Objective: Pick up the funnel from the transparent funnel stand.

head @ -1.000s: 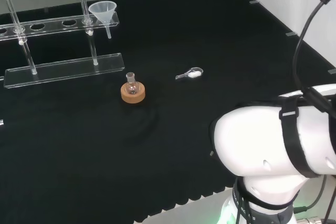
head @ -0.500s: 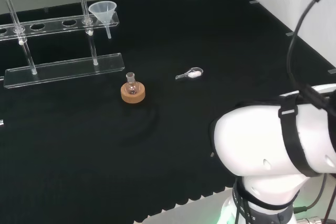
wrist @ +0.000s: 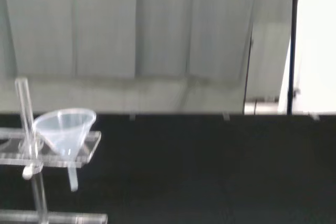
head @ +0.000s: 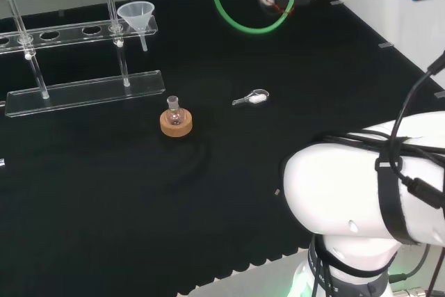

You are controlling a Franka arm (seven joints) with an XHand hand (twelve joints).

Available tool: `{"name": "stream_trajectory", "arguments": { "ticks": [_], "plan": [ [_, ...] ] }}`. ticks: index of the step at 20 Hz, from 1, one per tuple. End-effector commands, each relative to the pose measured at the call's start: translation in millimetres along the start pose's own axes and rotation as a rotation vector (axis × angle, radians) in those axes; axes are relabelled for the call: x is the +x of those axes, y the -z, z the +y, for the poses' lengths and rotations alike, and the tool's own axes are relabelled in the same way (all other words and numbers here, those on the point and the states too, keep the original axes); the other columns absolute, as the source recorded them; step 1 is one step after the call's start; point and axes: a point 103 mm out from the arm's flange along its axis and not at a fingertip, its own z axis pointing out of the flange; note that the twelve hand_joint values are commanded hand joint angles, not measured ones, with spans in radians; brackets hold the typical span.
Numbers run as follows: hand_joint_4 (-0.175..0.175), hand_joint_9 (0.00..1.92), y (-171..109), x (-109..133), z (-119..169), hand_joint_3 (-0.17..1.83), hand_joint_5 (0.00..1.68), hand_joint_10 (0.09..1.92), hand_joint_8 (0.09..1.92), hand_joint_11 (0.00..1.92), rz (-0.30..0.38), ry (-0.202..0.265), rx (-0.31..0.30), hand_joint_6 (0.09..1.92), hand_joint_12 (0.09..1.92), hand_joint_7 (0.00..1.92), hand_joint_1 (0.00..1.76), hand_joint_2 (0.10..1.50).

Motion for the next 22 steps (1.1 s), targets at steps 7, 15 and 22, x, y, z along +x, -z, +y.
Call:
{"name": "stream_trajectory", "arguments": {
  "ticks": [7, 15, 22],
  "plan": [
    [-0.075, 0.00, -107, 16, 57, 0.28, 0.12, 0.46, 0.09, 0.00, 0.080, 0.033, -0.007, 0.09, 1.13, 0.05, 0.05, 0.88],
    [-0.077, 0.00, -156, 36, 109, 0.28, 0.12, 0.48, 0.09, 0.00, 0.113, 0.076, 0.039, 0.09, 1.14, 0.05, 0.06, 0.87],
    [-0.079, 0.00, -191, 41, 143, 0.28, 0.12, 0.48, 0.09, 0.00, 0.131, 0.091, 0.086, 0.09, 1.15, 0.05, 0.07, 0.87]
  ]
}}
